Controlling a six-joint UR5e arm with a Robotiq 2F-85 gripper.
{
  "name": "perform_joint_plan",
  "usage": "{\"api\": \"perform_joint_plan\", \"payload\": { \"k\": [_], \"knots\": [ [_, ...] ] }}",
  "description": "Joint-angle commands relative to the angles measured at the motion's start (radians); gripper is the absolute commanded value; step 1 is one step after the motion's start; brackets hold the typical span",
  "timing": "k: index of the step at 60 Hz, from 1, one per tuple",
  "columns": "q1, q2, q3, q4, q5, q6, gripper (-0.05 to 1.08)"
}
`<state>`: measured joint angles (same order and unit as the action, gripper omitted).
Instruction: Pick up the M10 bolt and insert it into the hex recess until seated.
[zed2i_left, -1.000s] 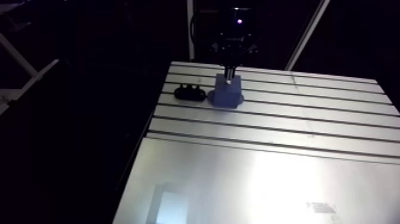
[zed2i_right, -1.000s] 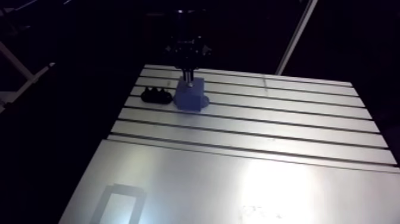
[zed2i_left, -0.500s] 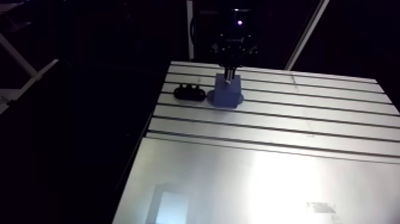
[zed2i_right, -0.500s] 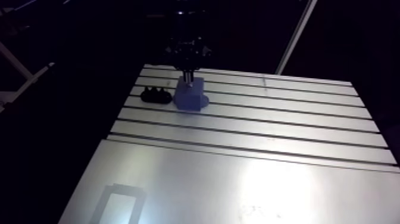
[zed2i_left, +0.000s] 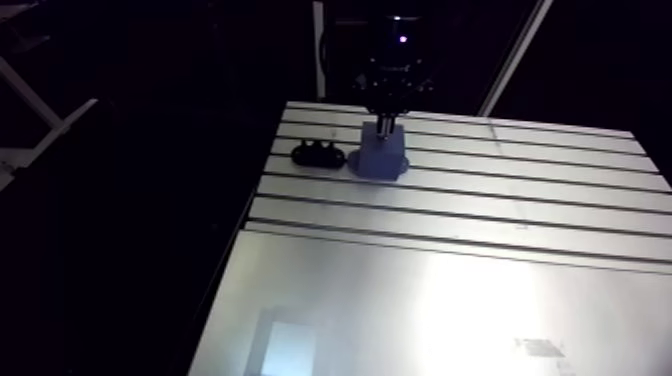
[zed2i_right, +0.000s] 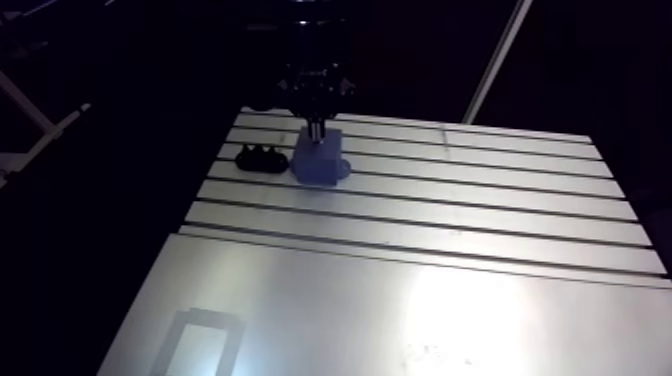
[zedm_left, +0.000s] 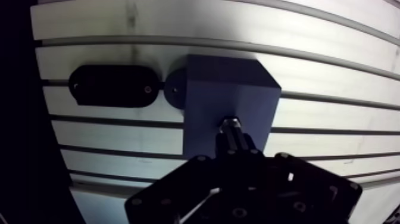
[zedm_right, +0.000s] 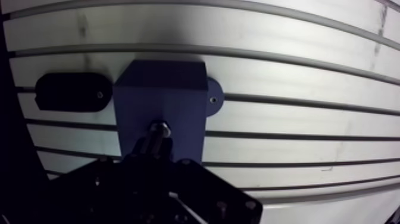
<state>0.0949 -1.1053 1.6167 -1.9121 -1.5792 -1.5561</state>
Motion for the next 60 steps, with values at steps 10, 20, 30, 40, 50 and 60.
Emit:
{"api": "perform_joint_plan", "payload": {
  "k": [10, 20, 30, 40, 50, 60],
  "knots": [
    [0.002, 0.002, -0.001, 0.0, 0.0, -0.002, 1.08],
    [0.002, 0.002, 0.001, 0.0, 0.0, -0.002, 1.08],
    [-0.001, 0.002, 0.001, 0.0, 0.0, -0.002, 1.08],
    [0.0, 0.002, 0.001, 0.0, 0.002, -0.002, 1.08],
    [0.002, 0.002, 0.005, 0.0, 0.002, -0.002, 1.08],
    [0.002, 0.002, 0.007, 0.0, 0.002, -0.003, 1.08]
  ]
}}
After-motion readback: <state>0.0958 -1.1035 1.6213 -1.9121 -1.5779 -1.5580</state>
